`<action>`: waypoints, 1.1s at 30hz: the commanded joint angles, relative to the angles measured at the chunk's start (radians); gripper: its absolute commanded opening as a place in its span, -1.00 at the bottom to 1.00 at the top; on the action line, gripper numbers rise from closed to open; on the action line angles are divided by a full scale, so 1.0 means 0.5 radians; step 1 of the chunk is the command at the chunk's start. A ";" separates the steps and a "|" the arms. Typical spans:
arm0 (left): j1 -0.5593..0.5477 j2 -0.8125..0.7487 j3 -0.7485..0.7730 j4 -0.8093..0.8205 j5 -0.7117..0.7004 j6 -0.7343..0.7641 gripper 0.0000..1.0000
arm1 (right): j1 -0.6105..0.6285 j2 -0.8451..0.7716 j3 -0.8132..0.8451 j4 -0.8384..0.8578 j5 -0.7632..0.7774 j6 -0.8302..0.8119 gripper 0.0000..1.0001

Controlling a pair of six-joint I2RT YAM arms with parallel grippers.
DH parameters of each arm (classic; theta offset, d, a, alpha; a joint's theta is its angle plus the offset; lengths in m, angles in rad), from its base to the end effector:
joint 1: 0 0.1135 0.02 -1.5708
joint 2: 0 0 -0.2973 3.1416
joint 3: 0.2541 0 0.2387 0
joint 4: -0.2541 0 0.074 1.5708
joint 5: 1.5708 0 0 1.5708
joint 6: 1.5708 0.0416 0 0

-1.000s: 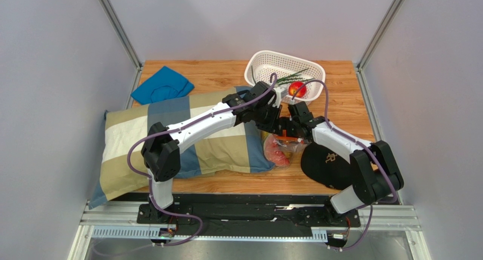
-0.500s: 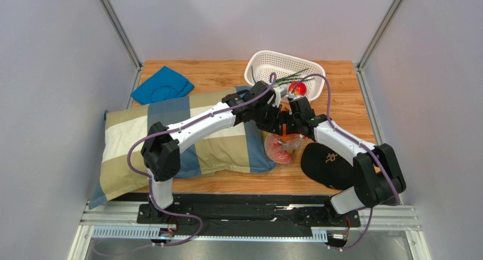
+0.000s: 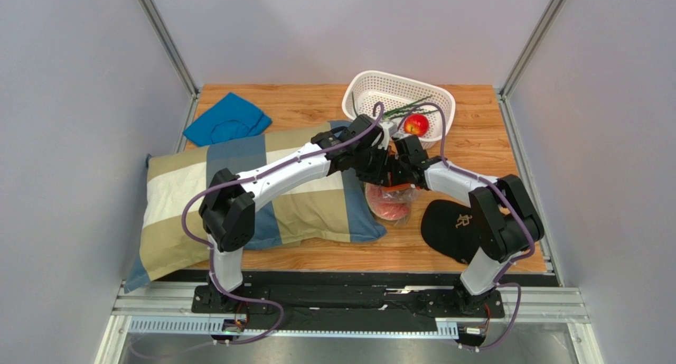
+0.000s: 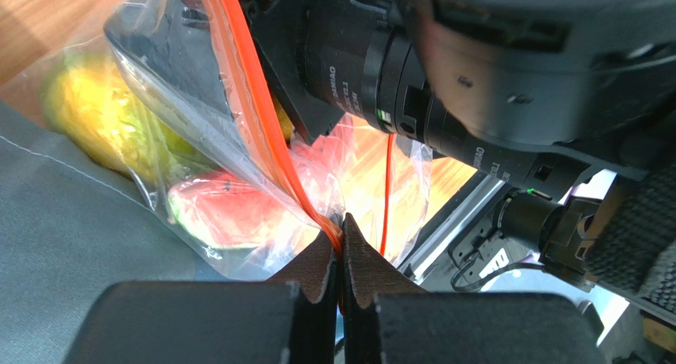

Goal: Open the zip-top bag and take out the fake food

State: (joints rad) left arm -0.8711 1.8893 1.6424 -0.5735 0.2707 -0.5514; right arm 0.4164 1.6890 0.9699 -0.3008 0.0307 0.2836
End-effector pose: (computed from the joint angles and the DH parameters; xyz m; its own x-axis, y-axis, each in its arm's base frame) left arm 0.2681 -0.3358 0.3141 -0.8489 0.2246 -0.4784 0.4812 0.7029 -0.5239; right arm 0.3013 0.1319 0.2032 -0.8571 -0.0733 -0.5099 -0.1560 0.9803 0.1214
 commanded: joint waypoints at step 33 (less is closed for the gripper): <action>-0.025 -0.213 -0.084 0.235 0.265 -0.259 -1.00 | -0.041 -0.967 0.413 -0.580 0.088 0.806 -0.79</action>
State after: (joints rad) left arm -0.8417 1.8488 1.6909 -0.5220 0.3695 -0.5827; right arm 0.3885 1.2114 1.1267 -0.7578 -0.0326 0.4591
